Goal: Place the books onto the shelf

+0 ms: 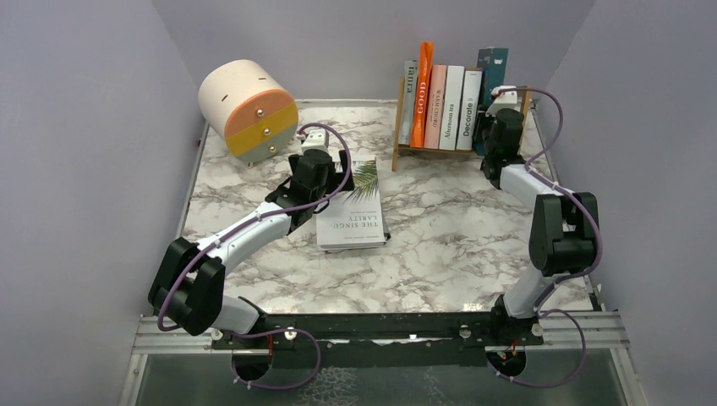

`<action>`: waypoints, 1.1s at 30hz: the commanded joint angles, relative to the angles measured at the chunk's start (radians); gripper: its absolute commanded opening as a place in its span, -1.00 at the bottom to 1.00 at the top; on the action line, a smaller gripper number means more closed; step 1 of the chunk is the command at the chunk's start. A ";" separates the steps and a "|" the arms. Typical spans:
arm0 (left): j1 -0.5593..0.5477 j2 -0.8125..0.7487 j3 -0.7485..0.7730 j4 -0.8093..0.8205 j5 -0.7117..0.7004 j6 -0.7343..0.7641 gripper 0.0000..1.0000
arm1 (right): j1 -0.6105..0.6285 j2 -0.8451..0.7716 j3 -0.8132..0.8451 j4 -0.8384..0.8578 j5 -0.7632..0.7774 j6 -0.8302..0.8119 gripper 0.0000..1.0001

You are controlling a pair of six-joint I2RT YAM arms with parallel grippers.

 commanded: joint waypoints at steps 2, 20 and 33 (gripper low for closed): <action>-0.001 0.000 0.023 0.015 0.011 0.011 0.98 | -0.003 0.027 0.064 -0.009 -0.029 0.028 -0.85; 0.003 -0.016 0.021 0.006 0.007 0.015 0.98 | -0.003 -0.056 0.038 -0.021 -0.034 0.091 0.14; 0.004 -0.051 0.006 -0.034 -0.042 -0.010 0.98 | 0.000 -0.366 -0.032 -0.188 -0.061 0.175 0.23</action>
